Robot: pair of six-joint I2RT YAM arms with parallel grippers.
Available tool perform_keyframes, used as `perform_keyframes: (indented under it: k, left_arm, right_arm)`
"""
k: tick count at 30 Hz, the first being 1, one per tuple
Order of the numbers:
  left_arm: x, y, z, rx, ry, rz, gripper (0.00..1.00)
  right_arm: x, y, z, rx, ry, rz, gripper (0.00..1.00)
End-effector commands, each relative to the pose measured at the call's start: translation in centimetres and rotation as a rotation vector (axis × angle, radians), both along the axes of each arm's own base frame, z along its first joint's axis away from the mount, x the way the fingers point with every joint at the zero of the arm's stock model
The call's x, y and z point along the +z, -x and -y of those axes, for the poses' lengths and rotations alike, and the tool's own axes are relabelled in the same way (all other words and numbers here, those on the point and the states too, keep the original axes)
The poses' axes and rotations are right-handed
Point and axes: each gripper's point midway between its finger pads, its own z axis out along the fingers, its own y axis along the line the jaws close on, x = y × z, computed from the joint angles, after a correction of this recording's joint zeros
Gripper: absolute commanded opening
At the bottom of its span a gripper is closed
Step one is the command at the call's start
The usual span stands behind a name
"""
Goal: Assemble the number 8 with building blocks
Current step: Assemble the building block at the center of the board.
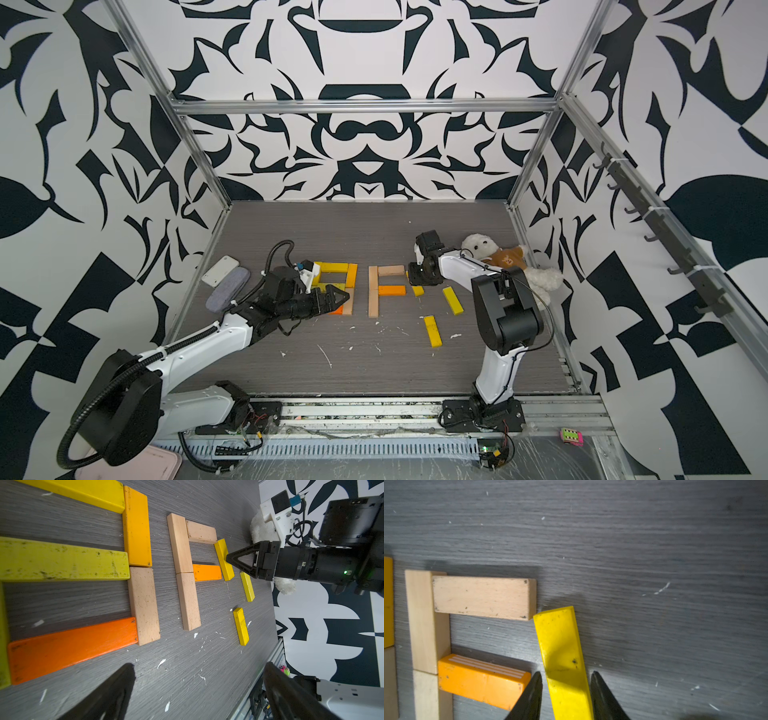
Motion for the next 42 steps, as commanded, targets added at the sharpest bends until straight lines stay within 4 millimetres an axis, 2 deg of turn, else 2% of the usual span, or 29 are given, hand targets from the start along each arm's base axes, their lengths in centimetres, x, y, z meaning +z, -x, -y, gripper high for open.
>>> perform_keyframes:
  k: [1, 9, 17, 22, 42]
  left_arm:
    - [0.5, 0.1, 0.2, -0.011, 0.006, 0.011, 0.99]
    - [1.3, 0.6, 1.1, -0.067, 0.026, 0.037, 0.99]
    - [3.3, 2.0, 2.3, -0.209, 0.059, 0.142, 0.99]
    - [4.2, 2.8, 2.6, -0.267, 0.082, 0.182, 0.99]
    - [3.9, 2.7, 3.7, -0.273, 0.102, 0.169, 0.99]
  right_arm:
    - [0.4, 0.5, -0.4, 0.047, 0.015, -0.002, 0.45]
    - [-0.4, 0.1, -0.2, 0.045, 0.063, -0.019, 0.46]
    - [0.1, -0.6, -0.3, 0.016, 0.058, -0.001, 0.34]
    - [0.5, -0.9, -0.7, -0.021, 0.024, -0.003, 0.31]
    - [-0.1, -1.4, -1.9, -0.084, -0.047, -0.040, 0.30]
